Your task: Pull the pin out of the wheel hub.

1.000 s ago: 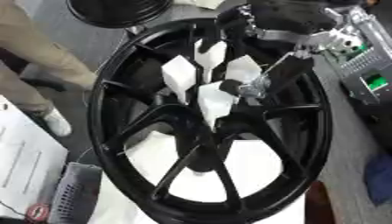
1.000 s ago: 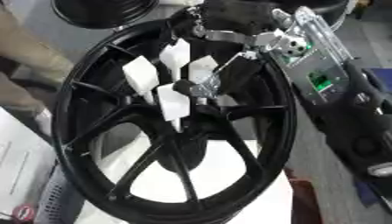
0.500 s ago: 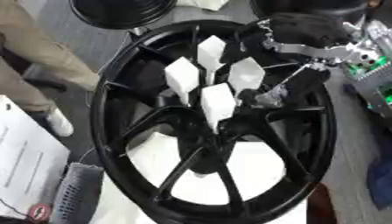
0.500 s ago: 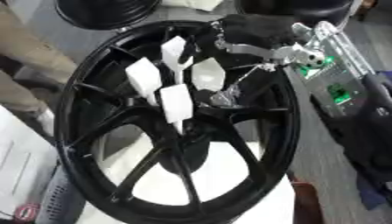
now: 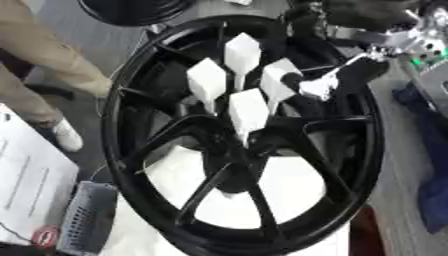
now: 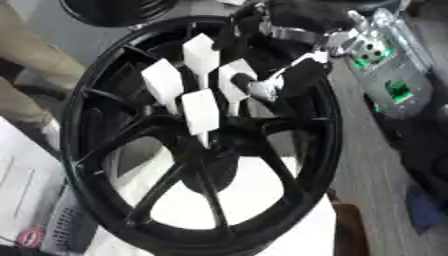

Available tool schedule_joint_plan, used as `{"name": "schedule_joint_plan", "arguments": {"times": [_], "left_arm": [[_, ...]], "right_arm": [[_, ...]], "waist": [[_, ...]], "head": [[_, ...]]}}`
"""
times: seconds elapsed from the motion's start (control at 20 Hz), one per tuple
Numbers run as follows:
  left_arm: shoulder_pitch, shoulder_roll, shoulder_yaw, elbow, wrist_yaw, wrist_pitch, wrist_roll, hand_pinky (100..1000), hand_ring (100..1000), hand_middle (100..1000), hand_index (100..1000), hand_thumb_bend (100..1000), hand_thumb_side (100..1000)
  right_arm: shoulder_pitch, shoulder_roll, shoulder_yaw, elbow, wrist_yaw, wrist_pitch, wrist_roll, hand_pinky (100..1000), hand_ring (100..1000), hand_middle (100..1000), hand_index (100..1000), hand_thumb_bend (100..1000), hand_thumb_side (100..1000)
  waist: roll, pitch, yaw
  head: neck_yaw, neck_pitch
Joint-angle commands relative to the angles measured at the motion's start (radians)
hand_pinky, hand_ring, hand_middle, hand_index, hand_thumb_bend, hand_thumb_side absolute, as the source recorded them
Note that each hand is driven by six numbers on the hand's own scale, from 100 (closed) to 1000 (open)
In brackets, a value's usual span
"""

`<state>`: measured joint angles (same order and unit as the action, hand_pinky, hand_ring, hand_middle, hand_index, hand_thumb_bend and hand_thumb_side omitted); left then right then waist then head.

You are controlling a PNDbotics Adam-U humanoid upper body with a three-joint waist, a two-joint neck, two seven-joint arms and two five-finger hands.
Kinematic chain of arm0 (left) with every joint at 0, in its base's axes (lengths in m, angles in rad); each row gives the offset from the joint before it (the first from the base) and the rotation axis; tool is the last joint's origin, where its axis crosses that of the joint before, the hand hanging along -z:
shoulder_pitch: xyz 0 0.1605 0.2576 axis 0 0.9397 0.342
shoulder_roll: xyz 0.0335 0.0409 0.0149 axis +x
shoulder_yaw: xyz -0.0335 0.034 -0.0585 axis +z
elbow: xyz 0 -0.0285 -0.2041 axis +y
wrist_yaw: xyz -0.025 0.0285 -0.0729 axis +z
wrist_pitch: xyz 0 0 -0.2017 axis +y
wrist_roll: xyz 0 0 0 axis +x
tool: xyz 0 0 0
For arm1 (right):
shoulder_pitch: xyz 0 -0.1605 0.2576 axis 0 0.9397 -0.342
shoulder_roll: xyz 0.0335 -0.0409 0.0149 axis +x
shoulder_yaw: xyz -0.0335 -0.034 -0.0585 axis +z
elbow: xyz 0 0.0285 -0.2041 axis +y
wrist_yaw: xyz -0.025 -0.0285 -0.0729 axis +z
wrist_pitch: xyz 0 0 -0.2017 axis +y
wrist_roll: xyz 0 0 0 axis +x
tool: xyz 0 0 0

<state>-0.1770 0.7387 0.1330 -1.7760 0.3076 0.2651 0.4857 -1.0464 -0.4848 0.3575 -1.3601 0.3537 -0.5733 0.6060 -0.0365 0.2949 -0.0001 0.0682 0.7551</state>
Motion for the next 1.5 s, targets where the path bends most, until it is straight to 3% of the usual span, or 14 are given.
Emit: {"name": "schedule_joint_plan", "arguments": {"times": [0.05,0.45,0.75,1.1,1.5], "left_arm": [[-0.013,0.040,0.010,-0.012,-0.007,-0.001,-0.004,694,788,558,713,820,547],[-0.021,0.041,0.008,-0.014,-0.006,-0.001,-0.007,695,789,559,713,816,547],[-0.026,0.042,0.007,-0.014,-0.006,-0.001,-0.008,696,789,559,714,811,548],[-0.033,0.042,0.006,-0.017,-0.002,-0.002,-0.010,697,789,560,713,807,549],[-0.040,0.040,0.002,-0.017,0.003,-0.002,-0.014,697,791,560,713,802,551]], "right_arm": [[-0.045,-0.057,-0.013,0.069,-0.059,-0.277,0.285,822,743,759,850,198,605],[-0.067,-0.092,0.033,0.108,-0.174,-0.306,0.301,823,743,754,864,255,597],[-0.064,-0.100,0.055,0.109,-0.186,-0.320,0.301,829,746,758,870,268,604],[-0.050,-0.125,0.098,0.065,-0.227,-0.334,0.301,835,752,762,872,275,611],[-0.031,-0.149,0.145,0.036,-0.230,-0.334,0.301,836,750,747,864,264,620]], "waist": [[0.003,-0.026,0.004],[-0.006,-0.023,0.015],[-0.010,-0.020,0.021],[-0.011,-0.018,0.027],[-0.013,-0.018,0.039]], "head": [[-0.005,0.014],[-0.010,0.015],[-0.013,0.010],[-0.060,-0.023],[-0.068,-0.014]]}}
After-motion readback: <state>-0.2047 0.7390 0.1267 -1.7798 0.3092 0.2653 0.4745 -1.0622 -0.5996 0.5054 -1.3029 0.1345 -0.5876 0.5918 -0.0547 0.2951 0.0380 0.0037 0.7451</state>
